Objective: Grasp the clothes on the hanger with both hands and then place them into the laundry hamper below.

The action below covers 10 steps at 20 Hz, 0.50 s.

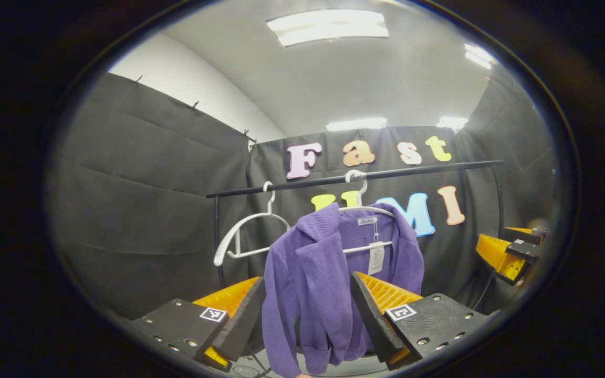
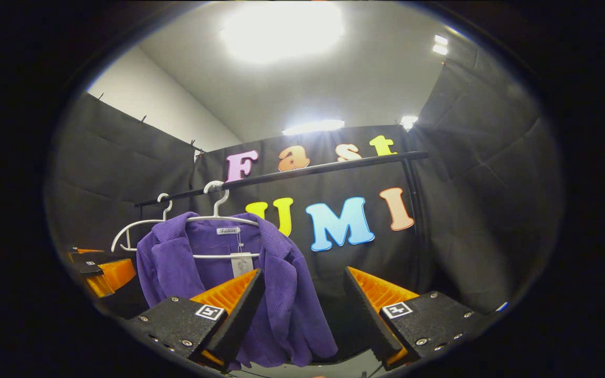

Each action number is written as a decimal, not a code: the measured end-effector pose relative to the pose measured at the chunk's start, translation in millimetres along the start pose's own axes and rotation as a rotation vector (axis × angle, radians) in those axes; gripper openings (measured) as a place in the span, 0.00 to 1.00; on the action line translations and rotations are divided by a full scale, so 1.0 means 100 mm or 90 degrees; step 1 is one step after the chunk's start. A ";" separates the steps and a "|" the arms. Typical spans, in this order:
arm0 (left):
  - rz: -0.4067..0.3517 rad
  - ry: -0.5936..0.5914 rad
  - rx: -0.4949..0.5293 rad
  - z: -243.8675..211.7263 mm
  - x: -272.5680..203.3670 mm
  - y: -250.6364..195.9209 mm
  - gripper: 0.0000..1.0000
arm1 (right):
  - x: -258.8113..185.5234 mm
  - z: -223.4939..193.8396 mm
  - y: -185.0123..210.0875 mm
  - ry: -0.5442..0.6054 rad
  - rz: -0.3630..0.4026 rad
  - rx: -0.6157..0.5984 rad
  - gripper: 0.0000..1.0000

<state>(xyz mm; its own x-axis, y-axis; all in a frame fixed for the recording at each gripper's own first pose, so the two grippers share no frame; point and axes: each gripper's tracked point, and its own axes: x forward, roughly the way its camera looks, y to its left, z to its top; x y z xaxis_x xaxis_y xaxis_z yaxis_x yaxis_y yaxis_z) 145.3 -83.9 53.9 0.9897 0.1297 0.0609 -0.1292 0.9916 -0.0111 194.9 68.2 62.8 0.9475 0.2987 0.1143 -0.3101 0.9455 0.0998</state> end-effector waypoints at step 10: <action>0.022 0.013 -0.004 -0.13 0.67 -0.38 0.94 | 0.86 -0.05 0.16 -0.012 0.070 0.009 0.93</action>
<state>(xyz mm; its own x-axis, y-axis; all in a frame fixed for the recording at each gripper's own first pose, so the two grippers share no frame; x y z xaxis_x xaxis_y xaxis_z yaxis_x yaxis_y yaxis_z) 217.1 -113.2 45.4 0.9856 0.1638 0.0407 -0.1631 0.9864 -0.0196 272.1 109.8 69.2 0.9064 0.3973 0.1437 -0.4127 0.9054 0.0999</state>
